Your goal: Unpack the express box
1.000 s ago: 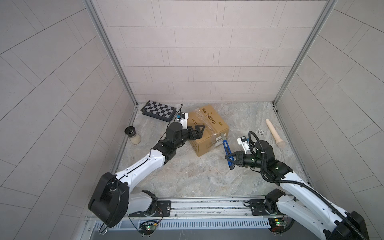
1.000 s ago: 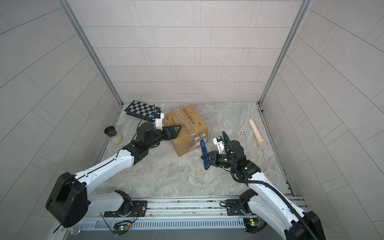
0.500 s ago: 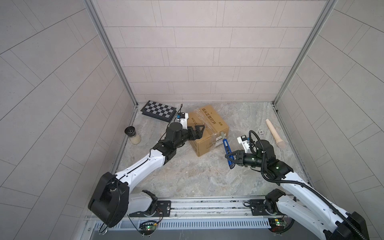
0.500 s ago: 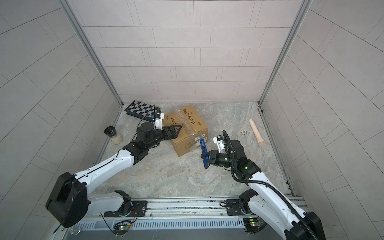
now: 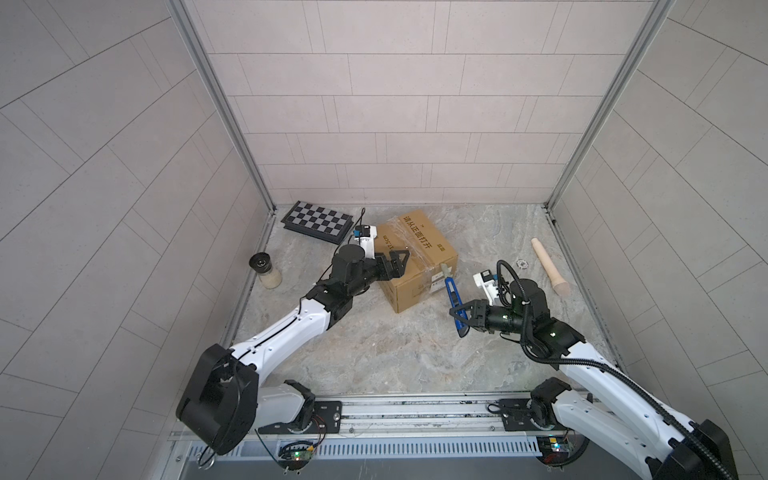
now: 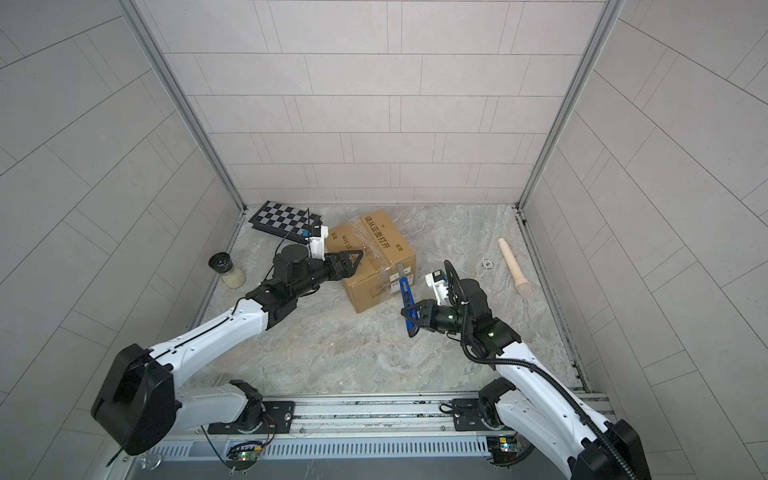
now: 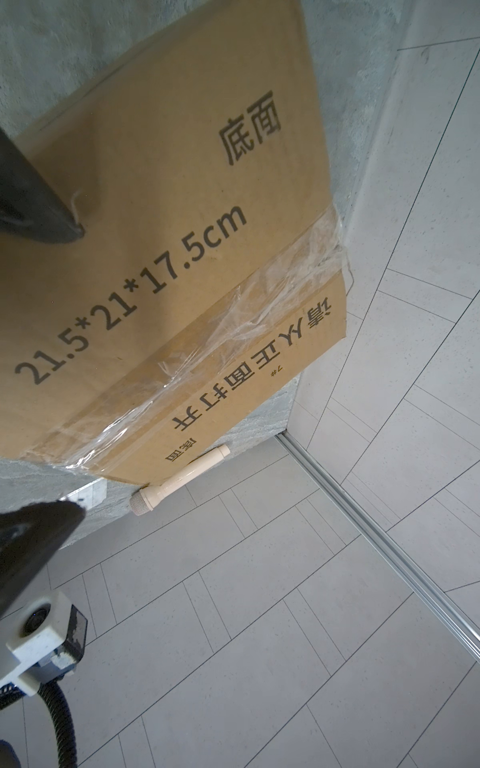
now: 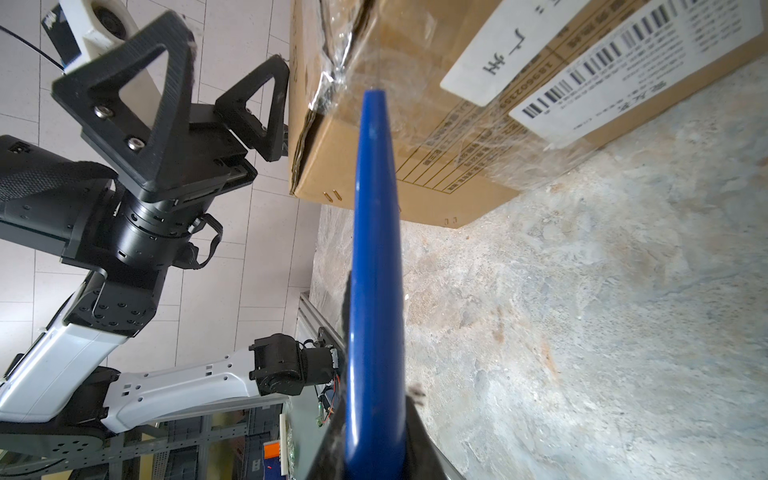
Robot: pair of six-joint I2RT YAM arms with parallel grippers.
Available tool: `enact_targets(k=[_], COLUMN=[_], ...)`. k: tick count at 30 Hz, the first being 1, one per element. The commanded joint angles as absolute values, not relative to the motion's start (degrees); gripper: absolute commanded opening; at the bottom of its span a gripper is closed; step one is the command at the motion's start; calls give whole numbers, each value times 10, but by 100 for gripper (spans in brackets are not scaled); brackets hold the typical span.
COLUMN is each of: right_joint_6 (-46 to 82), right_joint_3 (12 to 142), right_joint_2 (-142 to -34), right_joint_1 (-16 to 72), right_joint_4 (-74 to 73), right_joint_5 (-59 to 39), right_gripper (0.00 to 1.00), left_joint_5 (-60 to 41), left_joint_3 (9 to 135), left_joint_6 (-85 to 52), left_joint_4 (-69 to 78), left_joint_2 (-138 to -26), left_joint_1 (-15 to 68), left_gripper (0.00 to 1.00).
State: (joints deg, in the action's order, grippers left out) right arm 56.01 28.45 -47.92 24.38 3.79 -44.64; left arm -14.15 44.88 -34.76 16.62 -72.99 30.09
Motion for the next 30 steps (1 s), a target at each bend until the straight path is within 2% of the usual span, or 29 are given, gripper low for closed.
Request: enact_targets(k=[1,12,30], right_joint_6=[570,579,592], right_joint_3=[292,283,269], right_joint_2=[-481,-439,-461], right_joint_1=[246,246,264], right_joint_4=[15,41,3], right_joint_5=[-448,-438,-432], right_gripper=[0,0,0], left_joint_5=[-148,-149,-151], left_joint_3=[442,444,444], left_joint_6=[-347,-347,-348], left_joint_4=[176,176,177], left_joint_2=[-732,-732,-733], left_joint_1=[298,296,296], left_gripper=[100,100,100])
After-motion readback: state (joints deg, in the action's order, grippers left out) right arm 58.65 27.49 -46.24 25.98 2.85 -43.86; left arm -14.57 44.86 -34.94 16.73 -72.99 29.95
